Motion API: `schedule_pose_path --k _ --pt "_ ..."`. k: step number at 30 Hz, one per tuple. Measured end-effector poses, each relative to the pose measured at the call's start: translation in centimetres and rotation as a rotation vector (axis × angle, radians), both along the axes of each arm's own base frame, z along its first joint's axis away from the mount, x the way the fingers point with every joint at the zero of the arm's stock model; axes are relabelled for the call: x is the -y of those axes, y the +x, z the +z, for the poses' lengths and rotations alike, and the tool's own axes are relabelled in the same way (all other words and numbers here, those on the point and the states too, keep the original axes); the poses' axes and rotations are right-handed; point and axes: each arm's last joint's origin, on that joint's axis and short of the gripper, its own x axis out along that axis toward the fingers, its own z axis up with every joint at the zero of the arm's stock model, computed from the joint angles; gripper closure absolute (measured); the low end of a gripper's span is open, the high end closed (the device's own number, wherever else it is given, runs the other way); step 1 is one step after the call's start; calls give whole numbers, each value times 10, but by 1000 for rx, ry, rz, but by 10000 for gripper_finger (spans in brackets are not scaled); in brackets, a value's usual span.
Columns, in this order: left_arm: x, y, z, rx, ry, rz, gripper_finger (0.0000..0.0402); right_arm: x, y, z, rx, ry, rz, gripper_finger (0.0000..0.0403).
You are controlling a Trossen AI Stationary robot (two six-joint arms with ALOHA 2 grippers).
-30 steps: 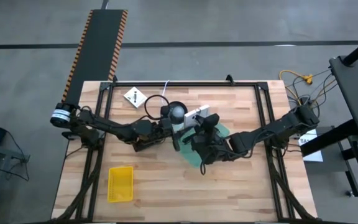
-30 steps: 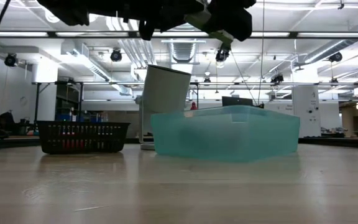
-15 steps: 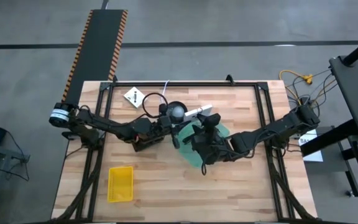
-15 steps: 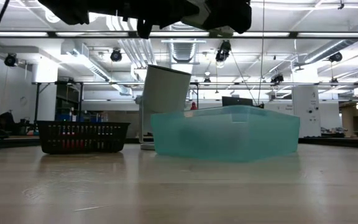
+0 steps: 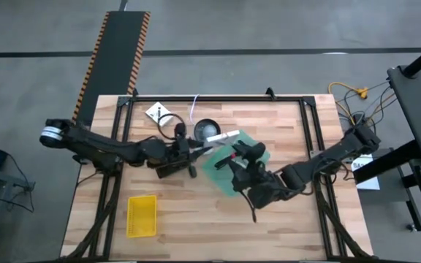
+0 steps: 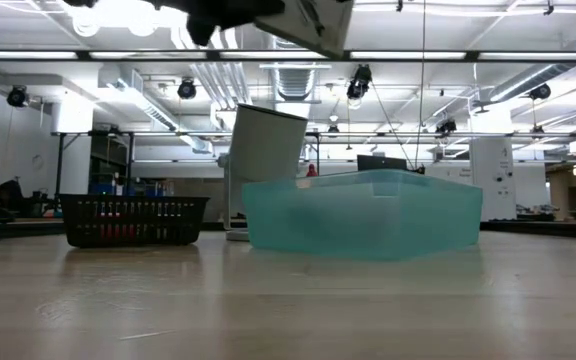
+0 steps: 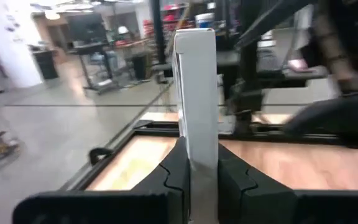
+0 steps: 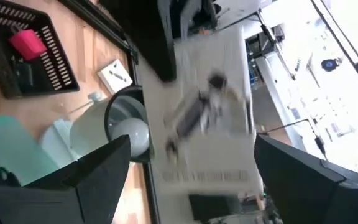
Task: Pick and place items into bin
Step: Put the right white card reader box into the yellow bin
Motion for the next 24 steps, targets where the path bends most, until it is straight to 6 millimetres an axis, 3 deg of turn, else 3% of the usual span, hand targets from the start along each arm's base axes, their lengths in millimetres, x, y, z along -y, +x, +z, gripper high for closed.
schedule_pose_path --k 6,16,24 --pt "9 -32 17 -75 -26 -47 376 -3 -22 9 38 65 3 78" --pt "14 -99 41 -184 -118 -130 376 13 -51 12 93 187 -89 78" --pt "19 -126 32 -364 -266 -340 376 16 -56 17 121 209 -98 79"
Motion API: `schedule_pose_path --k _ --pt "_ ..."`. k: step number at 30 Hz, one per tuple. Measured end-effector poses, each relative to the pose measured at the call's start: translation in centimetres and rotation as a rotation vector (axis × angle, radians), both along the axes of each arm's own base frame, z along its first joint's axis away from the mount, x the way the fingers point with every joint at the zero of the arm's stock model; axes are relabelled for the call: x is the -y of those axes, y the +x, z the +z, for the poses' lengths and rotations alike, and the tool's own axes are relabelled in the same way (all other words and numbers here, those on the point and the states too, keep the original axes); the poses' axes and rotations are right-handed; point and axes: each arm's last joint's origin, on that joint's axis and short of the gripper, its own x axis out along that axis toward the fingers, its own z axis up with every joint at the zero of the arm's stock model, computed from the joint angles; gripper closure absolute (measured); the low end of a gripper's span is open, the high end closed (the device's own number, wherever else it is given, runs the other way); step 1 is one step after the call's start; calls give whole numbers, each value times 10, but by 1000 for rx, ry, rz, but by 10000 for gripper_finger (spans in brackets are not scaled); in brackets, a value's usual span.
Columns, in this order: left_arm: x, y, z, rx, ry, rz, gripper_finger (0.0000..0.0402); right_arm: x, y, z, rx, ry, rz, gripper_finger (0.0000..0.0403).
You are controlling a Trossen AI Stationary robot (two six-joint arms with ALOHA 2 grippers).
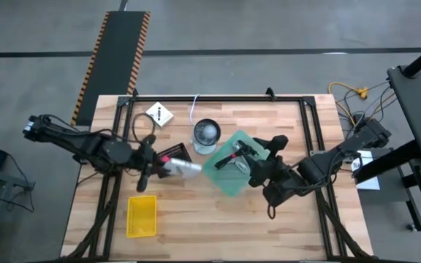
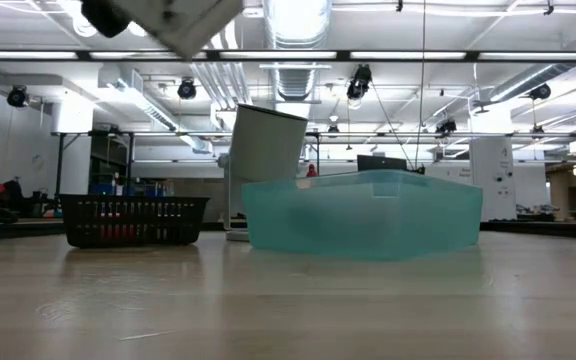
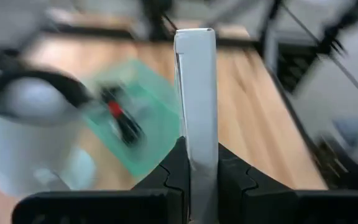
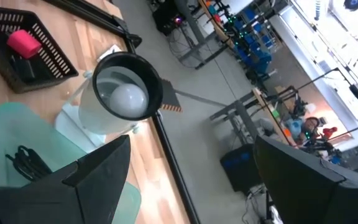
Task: Pick and place items into bin
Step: Put the right white card reader box into the yellow bin
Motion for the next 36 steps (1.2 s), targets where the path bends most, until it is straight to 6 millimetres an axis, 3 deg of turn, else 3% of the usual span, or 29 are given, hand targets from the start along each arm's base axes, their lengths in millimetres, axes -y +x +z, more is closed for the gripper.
schedule_pose_path --k 4,9,17,23,36 --pt "4 -6 -8 -196 -82 -93 375 1 -1 1 3 2 -1 78" --pt "8 -11 -17 -500 -223 -68 375 1 -1 1 4 2 -1 78" --pt "17 -12 -13 -838 -442 -148 375 1 -1 1 8 6 -2 79" --pt "26 -13 -11 -896 -470 -191 375 1 -1 1 22 19 -8 79" --pt "51 -20 -53 -998 -459 -234 375 1 -1 0 20 19 -10 78"
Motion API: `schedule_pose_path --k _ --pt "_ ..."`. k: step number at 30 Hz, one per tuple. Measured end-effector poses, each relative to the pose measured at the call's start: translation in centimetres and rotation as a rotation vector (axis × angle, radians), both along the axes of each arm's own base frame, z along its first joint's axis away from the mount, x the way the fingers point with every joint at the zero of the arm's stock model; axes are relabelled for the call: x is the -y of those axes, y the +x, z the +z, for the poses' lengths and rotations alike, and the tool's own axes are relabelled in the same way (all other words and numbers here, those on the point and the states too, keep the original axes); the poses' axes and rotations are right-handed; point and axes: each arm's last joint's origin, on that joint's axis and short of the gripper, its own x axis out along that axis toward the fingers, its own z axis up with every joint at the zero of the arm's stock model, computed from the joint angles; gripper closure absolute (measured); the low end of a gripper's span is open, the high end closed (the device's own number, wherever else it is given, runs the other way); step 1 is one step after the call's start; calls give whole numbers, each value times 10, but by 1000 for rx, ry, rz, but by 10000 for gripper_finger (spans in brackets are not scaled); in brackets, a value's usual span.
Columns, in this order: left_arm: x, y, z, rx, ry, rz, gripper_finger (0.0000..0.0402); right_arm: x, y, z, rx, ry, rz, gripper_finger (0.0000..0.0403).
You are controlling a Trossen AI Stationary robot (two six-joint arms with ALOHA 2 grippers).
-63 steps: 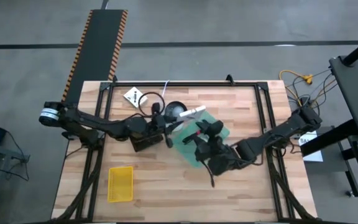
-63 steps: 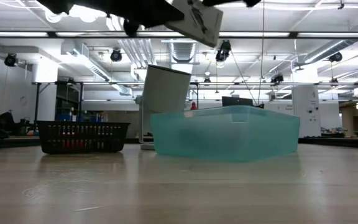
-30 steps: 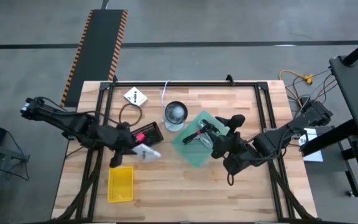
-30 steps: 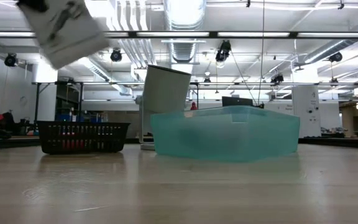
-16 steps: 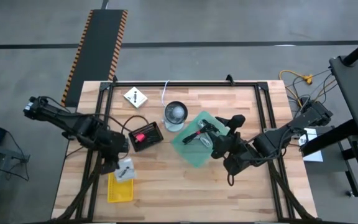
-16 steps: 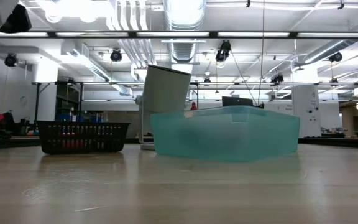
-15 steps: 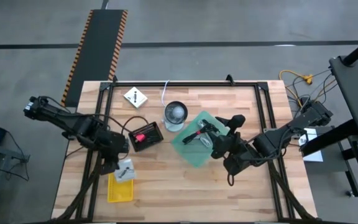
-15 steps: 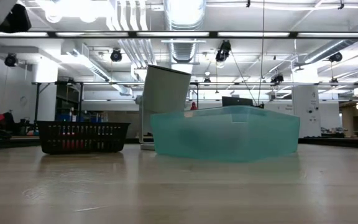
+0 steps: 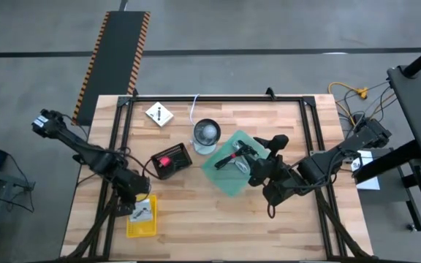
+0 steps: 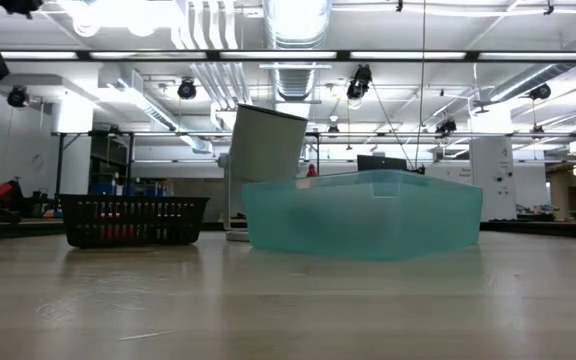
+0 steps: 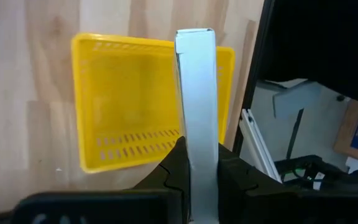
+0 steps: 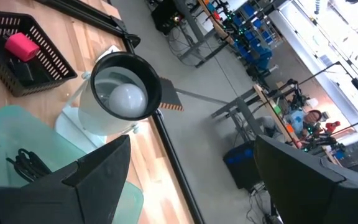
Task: Pick and place items into bin
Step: Put the right white card reader box into the yellow bin
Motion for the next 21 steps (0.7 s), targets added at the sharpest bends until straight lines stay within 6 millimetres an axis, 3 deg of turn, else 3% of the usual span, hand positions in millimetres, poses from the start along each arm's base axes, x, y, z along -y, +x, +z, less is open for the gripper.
schedule_pose_path --k 13,21 --pt "9 0 -33 3 -60 -52 373 0 0 0 4 4 -2 78" --pt "7 -2 -42 -31 -46 -36 330 0 0 -1 5 5 -3 78"
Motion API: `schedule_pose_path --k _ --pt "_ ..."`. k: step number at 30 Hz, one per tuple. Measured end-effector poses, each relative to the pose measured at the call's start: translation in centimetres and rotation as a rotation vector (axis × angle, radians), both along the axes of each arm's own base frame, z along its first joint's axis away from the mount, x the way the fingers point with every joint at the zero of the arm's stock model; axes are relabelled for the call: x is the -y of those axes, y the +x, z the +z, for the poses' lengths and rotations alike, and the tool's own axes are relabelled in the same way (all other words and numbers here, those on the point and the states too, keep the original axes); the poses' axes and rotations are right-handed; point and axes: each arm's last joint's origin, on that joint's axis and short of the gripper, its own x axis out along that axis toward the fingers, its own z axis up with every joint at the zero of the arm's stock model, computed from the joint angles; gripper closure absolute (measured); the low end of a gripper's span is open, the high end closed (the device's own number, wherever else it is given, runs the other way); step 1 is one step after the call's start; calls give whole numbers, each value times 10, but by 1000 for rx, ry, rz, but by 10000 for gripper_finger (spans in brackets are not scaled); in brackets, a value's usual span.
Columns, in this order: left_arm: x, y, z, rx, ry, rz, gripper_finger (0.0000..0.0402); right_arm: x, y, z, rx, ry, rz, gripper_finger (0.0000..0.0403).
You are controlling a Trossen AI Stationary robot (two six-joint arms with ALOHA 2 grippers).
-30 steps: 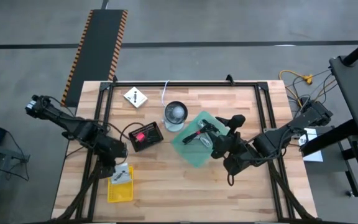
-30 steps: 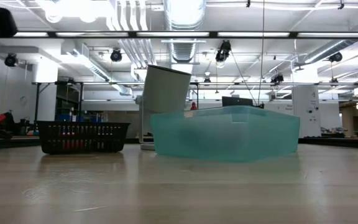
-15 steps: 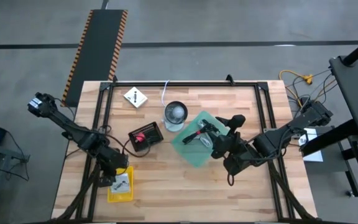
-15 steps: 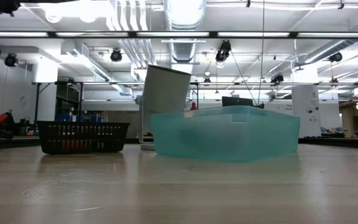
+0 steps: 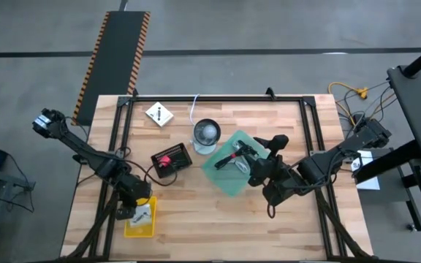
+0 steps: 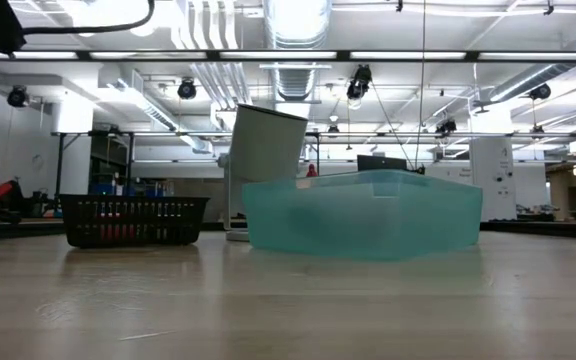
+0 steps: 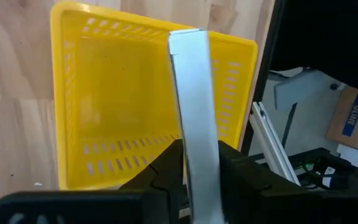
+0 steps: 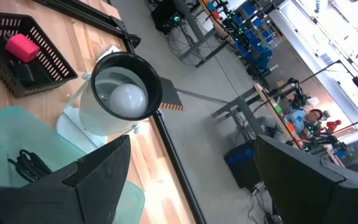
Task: Pick and place items into bin
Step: Put the right white card reader box into the yellow bin
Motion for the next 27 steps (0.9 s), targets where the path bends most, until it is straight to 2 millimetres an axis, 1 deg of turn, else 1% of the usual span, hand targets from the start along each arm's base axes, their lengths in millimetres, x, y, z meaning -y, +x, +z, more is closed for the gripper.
schedule_pose_path --k 7,11,15,20,27 --pt "2 2 5 39 -46 -7 292 0 0 0 -2 -2 1 78" --pt "1 2 12 54 -71 -4 278 0 0 0 -8 -7 3 78" --pt "-1 0 16 58 -80 18 277 0 0 0 -7 -7 3 78" --pt "-5 -8 19 5 -75 55 276 0 0 0 -7 -7 3 78" --pt "-11 -9 23 95 -6 109 276 0 0 0 -8 -7 3 78"
